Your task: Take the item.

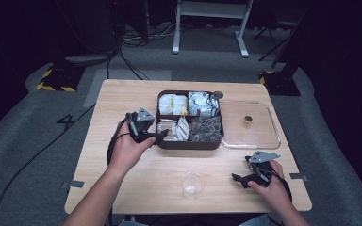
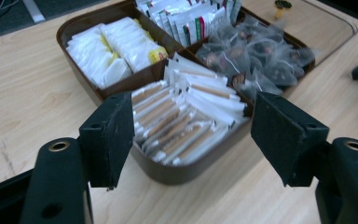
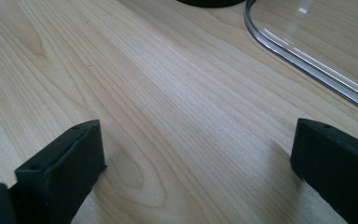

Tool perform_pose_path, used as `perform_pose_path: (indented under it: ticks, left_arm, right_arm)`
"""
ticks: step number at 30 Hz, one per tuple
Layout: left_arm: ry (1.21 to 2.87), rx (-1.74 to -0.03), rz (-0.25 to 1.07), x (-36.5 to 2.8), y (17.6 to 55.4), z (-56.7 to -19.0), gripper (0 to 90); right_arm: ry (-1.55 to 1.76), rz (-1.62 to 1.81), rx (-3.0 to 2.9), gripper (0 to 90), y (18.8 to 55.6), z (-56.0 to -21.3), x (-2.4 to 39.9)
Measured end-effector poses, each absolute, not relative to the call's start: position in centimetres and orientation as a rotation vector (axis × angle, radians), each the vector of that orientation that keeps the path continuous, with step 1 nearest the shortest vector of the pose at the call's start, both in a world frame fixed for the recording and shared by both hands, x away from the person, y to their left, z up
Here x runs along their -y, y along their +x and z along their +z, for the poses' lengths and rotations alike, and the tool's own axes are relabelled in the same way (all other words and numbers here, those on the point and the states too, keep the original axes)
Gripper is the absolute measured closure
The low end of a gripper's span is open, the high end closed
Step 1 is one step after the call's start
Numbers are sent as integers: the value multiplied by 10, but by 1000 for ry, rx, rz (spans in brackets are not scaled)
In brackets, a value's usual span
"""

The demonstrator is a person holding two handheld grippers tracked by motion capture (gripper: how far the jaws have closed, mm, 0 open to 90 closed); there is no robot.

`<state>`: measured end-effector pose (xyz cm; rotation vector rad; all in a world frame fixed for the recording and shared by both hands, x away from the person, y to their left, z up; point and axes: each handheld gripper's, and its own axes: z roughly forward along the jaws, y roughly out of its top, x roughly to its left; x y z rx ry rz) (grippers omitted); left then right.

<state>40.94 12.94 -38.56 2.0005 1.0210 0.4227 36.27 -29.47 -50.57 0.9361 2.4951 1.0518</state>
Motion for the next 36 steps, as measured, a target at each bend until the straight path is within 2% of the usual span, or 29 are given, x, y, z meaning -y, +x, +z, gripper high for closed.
perform_pose_path:
  ticks: [4,16,22,26,36]
  left_arm:
    - [2002,-1033,403,-121,424,-382,319]
    - [1988,-1066,449,-100,464,-374,317]
    - [2010,-1092,459,-96,485,-380,321]
    - [1946,-1114,428,-94,499,-381,332]
    - [2001,-1151,432,-75,534,-400,359]
  right_arm:
    - [936,1052,-2495,30,363,-506,295]
    - [937,1052,-2495,31,363,-506,295]
    - [936,1052,-2495,31,363,-506,295]
    - [936,1052,-2495,32,363,-506,295]
    - [936,1053,-2496,32,363,-506,295]
